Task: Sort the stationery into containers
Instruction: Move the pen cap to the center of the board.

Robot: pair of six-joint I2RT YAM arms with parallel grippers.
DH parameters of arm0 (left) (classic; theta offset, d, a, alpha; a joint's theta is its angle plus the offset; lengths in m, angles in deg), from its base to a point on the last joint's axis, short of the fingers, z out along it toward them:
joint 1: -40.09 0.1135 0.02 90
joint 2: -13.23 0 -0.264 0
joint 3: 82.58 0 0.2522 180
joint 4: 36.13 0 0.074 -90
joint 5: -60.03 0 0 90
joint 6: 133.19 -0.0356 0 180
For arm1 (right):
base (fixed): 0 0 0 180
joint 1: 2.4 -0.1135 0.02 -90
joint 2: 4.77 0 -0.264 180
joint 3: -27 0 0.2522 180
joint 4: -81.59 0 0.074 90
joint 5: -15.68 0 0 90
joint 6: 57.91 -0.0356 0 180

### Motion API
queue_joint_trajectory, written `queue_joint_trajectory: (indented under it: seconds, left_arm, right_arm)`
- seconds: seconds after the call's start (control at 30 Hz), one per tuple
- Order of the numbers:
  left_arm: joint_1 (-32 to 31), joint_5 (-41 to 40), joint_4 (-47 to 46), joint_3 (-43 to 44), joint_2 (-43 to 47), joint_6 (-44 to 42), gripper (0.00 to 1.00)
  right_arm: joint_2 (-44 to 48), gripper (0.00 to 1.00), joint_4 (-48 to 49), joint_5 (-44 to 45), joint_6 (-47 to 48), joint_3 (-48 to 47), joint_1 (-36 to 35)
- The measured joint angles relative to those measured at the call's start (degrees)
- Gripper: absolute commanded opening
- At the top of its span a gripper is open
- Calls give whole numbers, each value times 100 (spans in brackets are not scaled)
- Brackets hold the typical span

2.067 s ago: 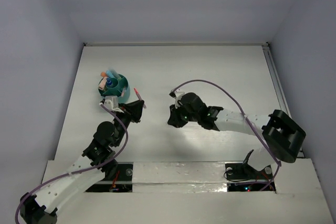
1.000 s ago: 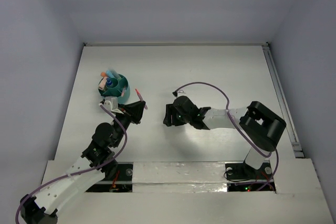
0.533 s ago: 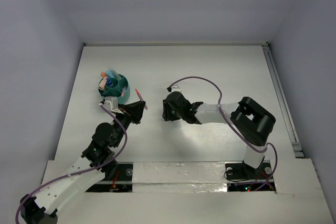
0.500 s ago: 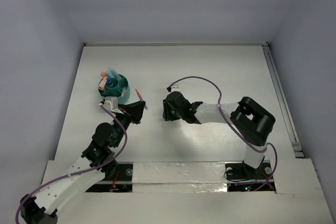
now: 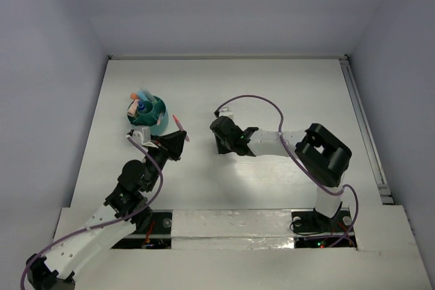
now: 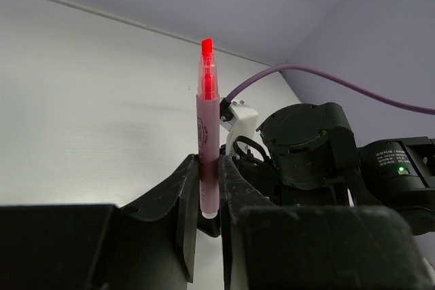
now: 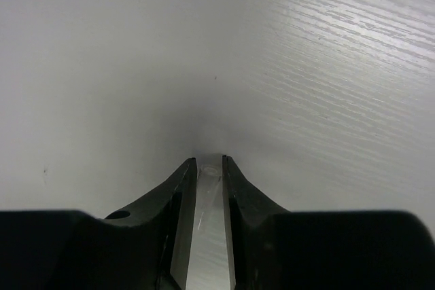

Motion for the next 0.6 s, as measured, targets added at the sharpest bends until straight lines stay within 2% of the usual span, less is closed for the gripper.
queue_joint_trajectory:
  seconds: [0.03,0.13,0.23,0.43,0.6]
  left_arm:
    - [0,0,17,0,11,0,0]
    - [0,0,28,0,15,0,0]
    - [0,0,37,0,15,0,0]
    - [0,-2,61,0,24,0,0]
    - [0,-9,66,0,24,0,0]
  right_arm:
    - [0,36,-31,26,15,-9,0]
    - [0,44,-125,87,74,-44,0]
    - [2,43,-175,111,101,-52,0]
    - [7,31,-260,151,146,-52,0]
    - [7,32,-289,151,157,-55,-2]
